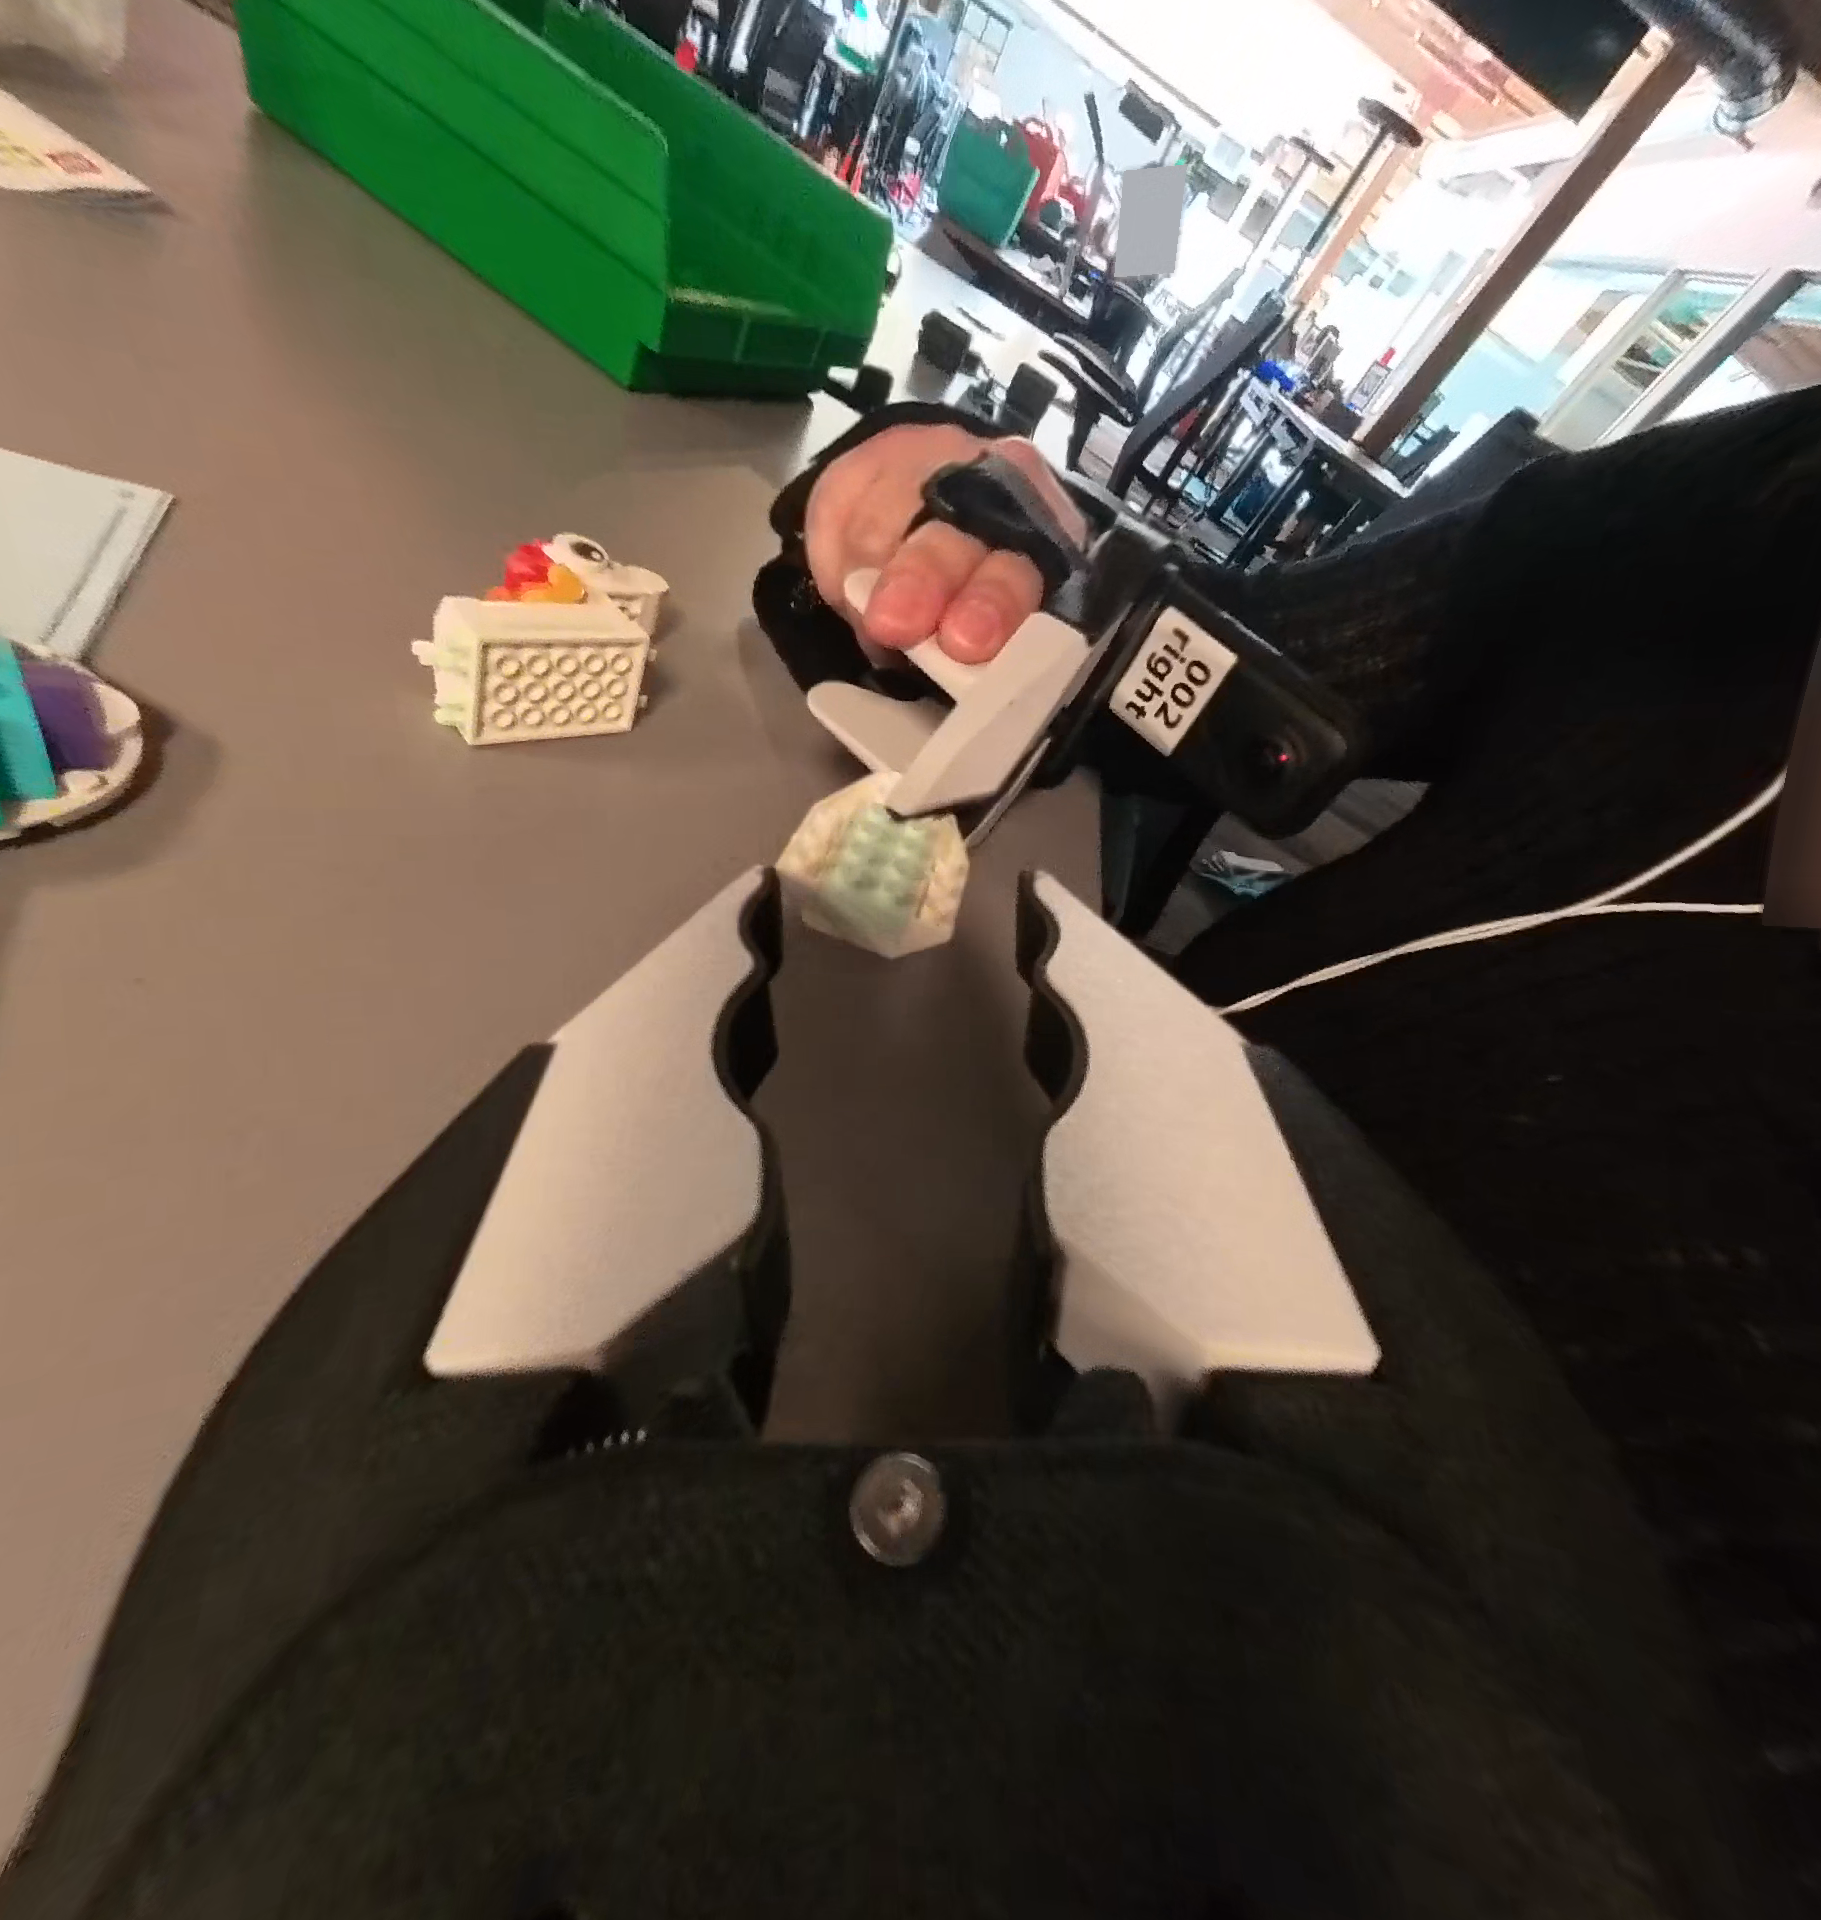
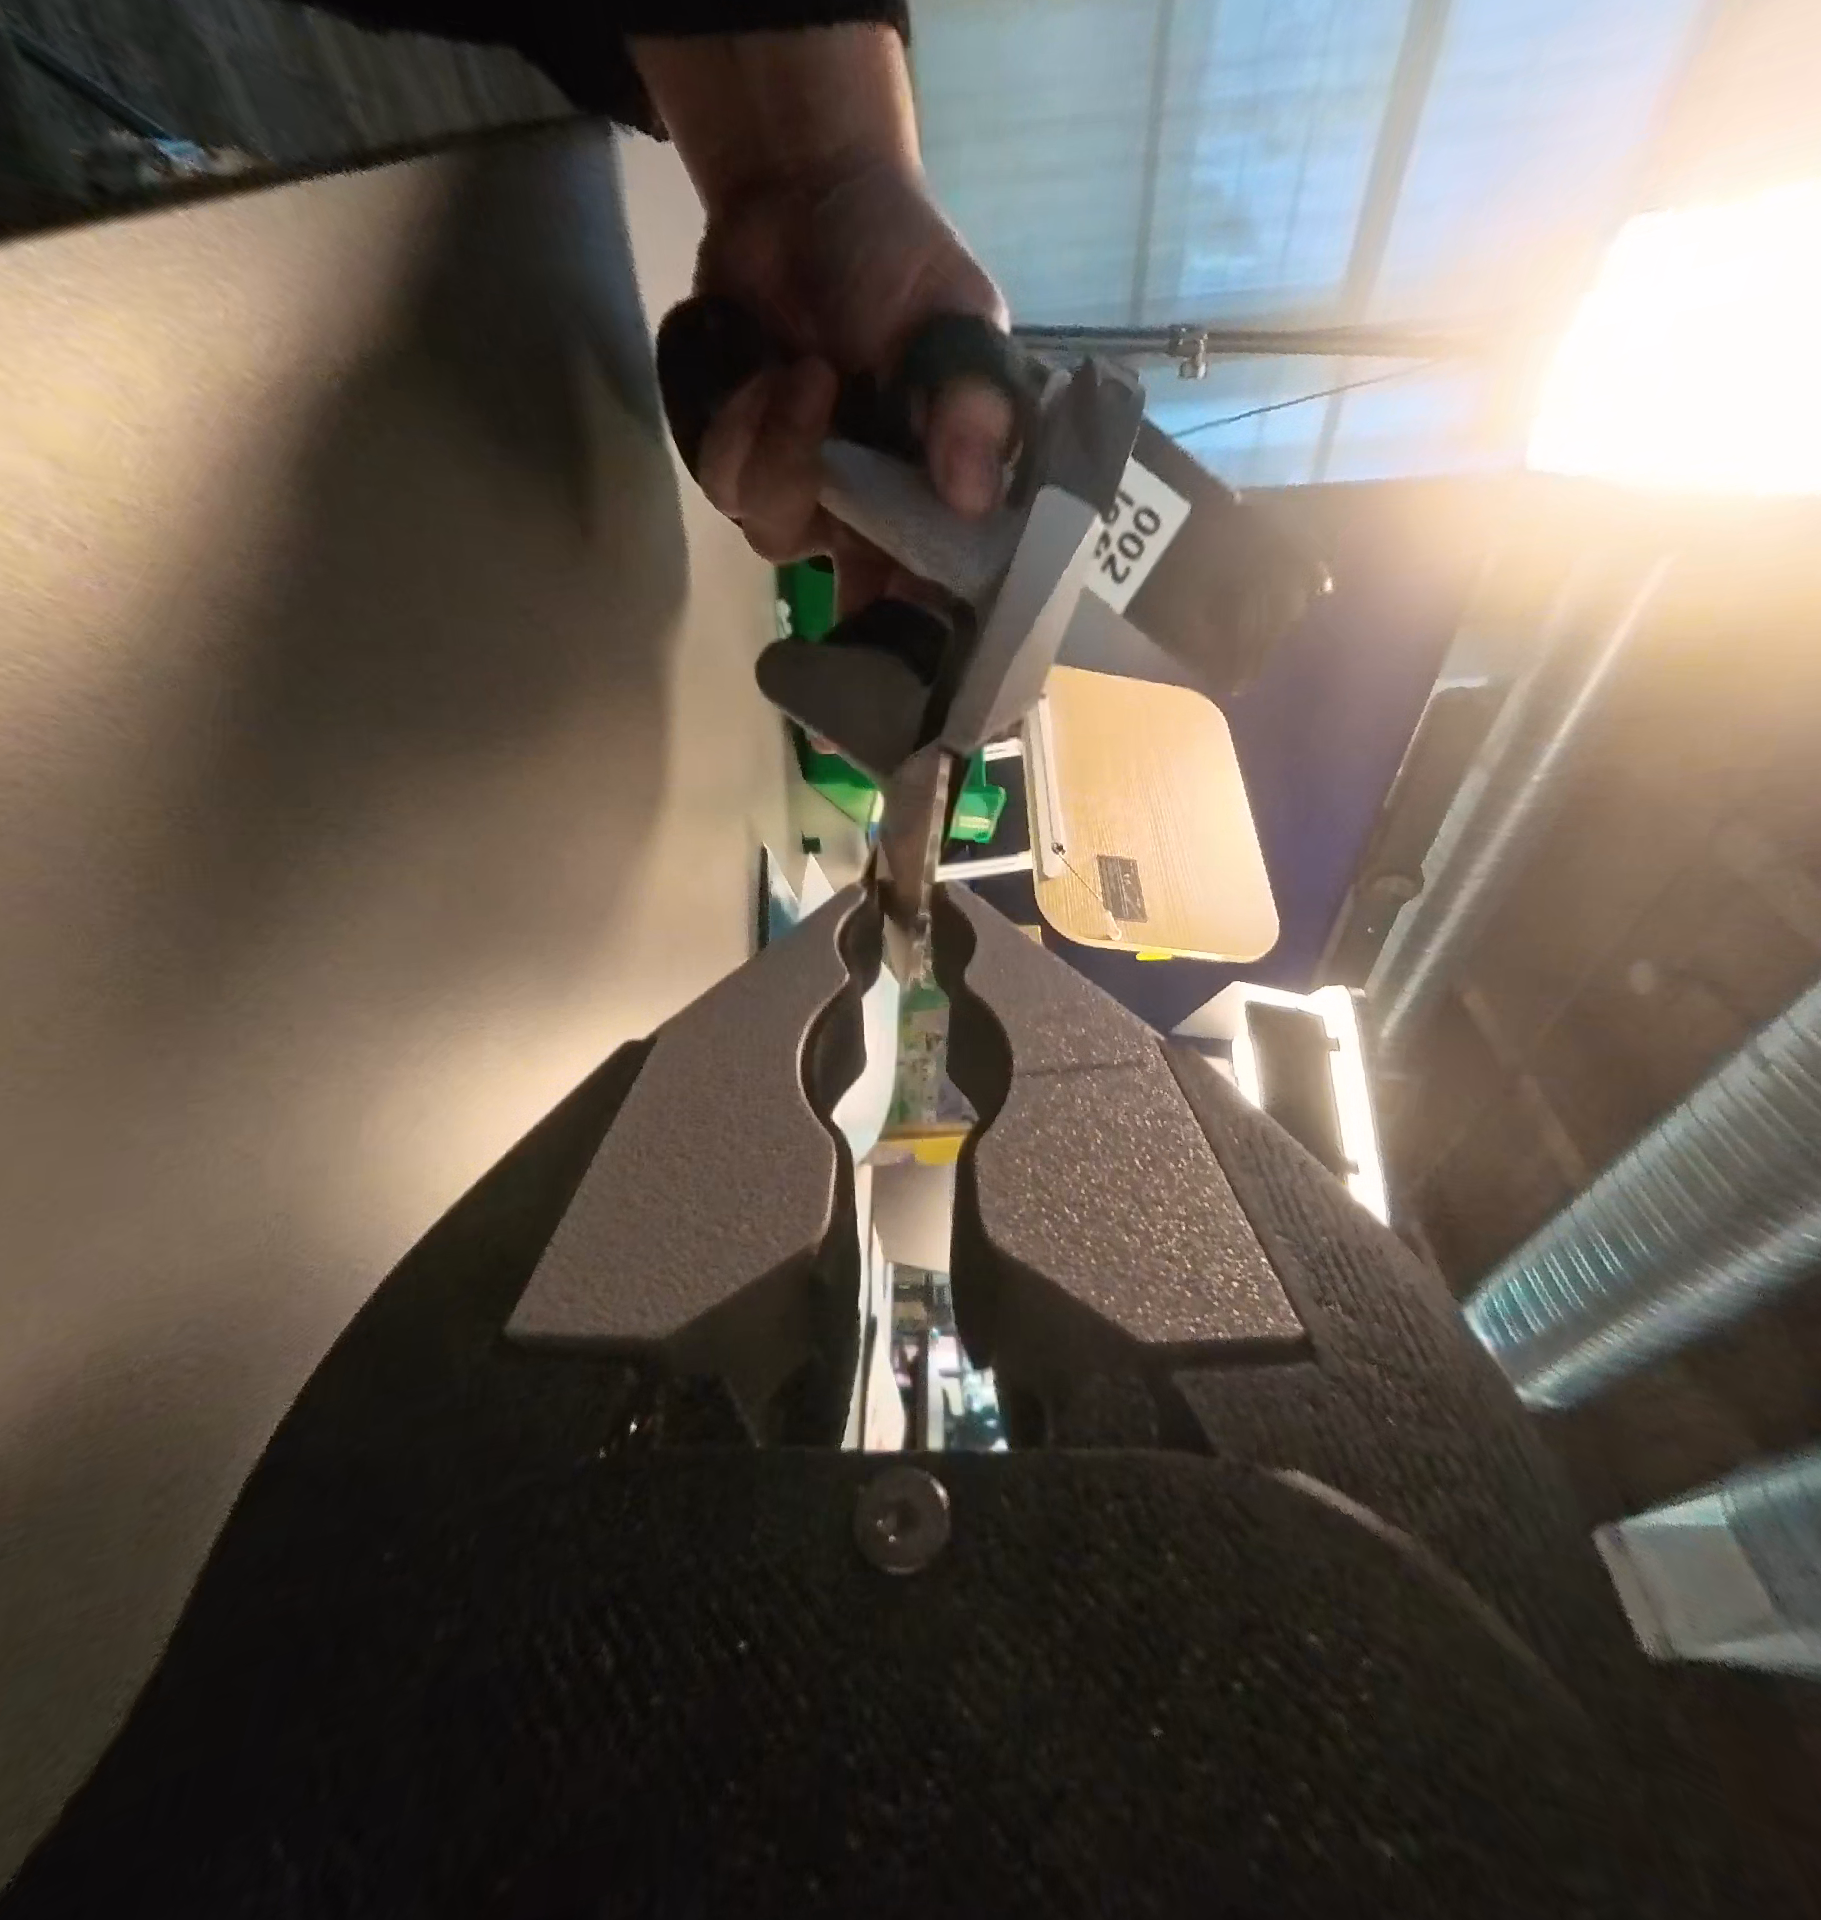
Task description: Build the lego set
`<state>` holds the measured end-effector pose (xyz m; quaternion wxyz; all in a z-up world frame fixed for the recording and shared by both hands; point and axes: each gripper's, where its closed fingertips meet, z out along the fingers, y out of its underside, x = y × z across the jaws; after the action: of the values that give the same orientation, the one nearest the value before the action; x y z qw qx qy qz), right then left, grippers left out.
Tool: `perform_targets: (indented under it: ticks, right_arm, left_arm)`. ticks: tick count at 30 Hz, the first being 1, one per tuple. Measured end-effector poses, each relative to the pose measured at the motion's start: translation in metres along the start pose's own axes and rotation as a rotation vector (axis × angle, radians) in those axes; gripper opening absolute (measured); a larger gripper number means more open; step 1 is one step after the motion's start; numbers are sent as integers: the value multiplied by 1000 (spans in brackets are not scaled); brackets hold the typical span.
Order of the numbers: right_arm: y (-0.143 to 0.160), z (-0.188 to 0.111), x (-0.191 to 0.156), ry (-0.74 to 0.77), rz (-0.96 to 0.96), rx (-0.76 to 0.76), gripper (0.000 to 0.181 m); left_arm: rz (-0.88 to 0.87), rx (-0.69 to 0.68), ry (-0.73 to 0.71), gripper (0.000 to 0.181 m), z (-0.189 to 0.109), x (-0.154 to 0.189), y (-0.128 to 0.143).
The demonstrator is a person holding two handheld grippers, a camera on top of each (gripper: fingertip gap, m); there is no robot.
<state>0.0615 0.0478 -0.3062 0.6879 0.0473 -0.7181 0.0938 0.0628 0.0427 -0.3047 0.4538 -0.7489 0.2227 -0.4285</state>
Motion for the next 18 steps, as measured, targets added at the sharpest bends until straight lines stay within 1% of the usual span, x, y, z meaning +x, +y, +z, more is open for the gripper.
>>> perform_targets:
  ticks: [2, 5, 9, 12, 14, 16, 18]
  right_arm:
    - [-2, 0, -1, -6, -1, 8, 7]
    - [-2, 0, -3, -10, 0, 12, 7]
    - [2, 1, -4, -16, 32, 0, 8]
    - [7, 1, -6, -29, 77, -5, 21]
    - [16, 1, -3, -12, 87, -38, 26]
    - [29, 0, 4, 29, 85, -87, 36]
    - [42, -2, 9, 57, 92, -127, 43]
  left_arm:
    - [-6, -13, -7, 34, 0, -3, 3]
    - [31, -16, -20, 33, 0, -3, 4]
    - [97, -9, -93, 31, -1, -9, 1]
    - [111, 35, -144, 31, -7, -16, -8]
    - [115, 78, -208, 31, -14, -26, -15]
    - [145, 100, -317, 31, -24, -40, -21]
    - [187, 49, -423, 31, -34, -55, -21]
